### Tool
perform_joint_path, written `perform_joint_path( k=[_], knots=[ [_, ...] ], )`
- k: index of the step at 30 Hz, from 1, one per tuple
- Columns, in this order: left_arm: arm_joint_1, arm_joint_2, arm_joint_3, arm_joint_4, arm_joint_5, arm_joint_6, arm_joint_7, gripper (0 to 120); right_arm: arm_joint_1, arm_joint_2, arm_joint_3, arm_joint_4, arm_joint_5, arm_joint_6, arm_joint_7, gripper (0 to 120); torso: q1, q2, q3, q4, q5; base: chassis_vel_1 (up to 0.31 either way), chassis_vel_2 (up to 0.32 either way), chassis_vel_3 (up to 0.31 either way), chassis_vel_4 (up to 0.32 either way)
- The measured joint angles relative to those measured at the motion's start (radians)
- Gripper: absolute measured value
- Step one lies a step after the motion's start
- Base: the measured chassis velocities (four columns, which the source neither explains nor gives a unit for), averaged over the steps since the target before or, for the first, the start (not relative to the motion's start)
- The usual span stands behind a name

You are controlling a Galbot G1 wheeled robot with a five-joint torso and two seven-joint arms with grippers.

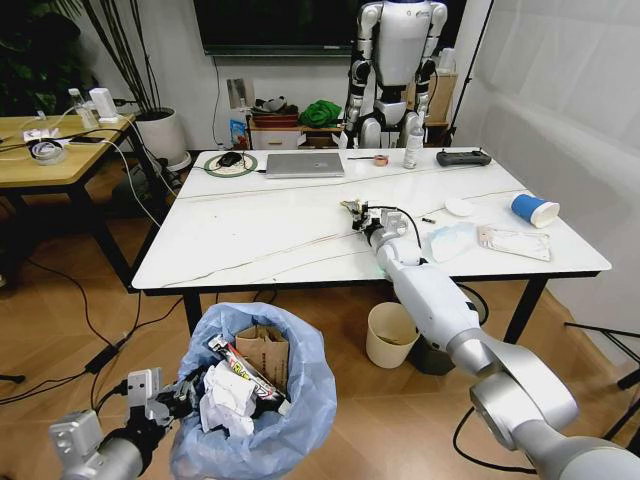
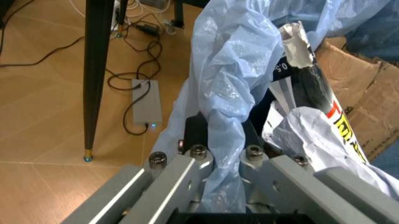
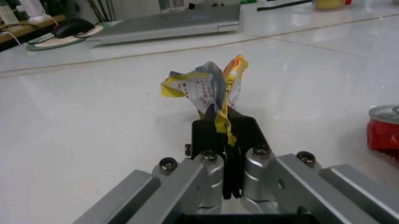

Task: Pick up the trash bin and place the trash from the table into it.

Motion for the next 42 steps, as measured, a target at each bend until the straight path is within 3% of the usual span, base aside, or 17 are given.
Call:
perform_joint_path(
  k=[5,9,11,12,15,19,22,26,30,36,42],
  knots=[
    [-0.003,0.003,0.007,0.000,-0.004,0.000,-0.005,0,-0.057,-0.059,-0.024,0.148,0.087,-0.020,0.000,0,0.000,0.000,0.000,-0.0001,0.0000,0.000,0.000,0.000,0.000],
    [0.000,0.005,0.024,0.002,-0.004,0.000,-0.008,0,-0.161,-0.192,-0.060,0.449,0.279,-0.030,-0.064,0,0.000,0.000,0.000,0.0002,0.0004,0.000,0.000,0.000,0.000],
    [-0.002,0.008,0.029,0.006,-0.003,0.000,-0.008,0,-0.201,-0.294,-0.082,0.588,0.345,-0.023,-0.108,0,0.000,0.000,0.000,0.0000,-0.0003,0.000,0.000,0.000,0.000],
    [-0.002,0.008,0.029,0.006,-0.003,0.000,-0.008,0,-0.201,-0.294,-0.082,0.588,0.345,-0.023,-0.108,0,0.000,0.000,0.000,0.0000,-0.0003,0.000,0.000,0.000,0.000],
    [-0.007,0.015,0.030,0.006,-0.008,0.000,-0.008,0,-0.247,-0.415,-0.111,0.789,0.413,-0.007,-0.161,0,0.000,0.000,0.000,-0.0014,0.0003,0.000,0.000,0.000,0.000],
    [-0.012,0.017,0.025,0.003,-0.015,0.000,-0.008,0,-0.283,-0.495,-0.163,1.018,0.486,0.009,-0.217,0,0.000,0.000,0.000,0.0000,0.0001,0.000,0.000,0.000,0.000],
    [-0.011,0.016,0.024,0.000,-0.017,0.000,-0.009,0,-0.286,-0.520,-0.210,1.083,0.492,0.017,-0.241,0,0.000,0.000,0.000,0.0001,0.0000,0.000,0.000,0.000,0.000],
    [-0.007,0.013,0.020,-0.007,-0.018,0.001,-0.010,0,-0.277,-0.568,-0.370,1.200,0.456,0.042,-0.300,0,0.000,0.000,0.000,0.0002,0.0000,0.000,0.000,0.000,0.000],
    [-0.005,0.010,0.015,-0.012,-0.020,0.001,-0.010,0,-0.283,-0.603,-0.456,1.255,0.403,0.056,-0.349,0,0.000,0.000,0.000,0.0001,0.0000,0.000,0.000,0.000,0.000],
    [-0.008,0.002,0.015,-0.013,-0.021,0.002,-0.011,0,-0.320,-0.620,-0.476,1.293,0.336,0.063,-0.370,0,0.000,0.000,0.000,-0.0003,0.0000,0.000,0.000,0.000,0.000],
    [-0.009,-0.001,0.018,-0.012,-0.020,0.002,-0.012,0,-0.347,-0.621,-0.443,1.250,0.282,0.073,-0.374,19,0.000,0.000,0.000,-0.0001,0.0000,0.000,0.000,0.000,0.000]
  ],
)
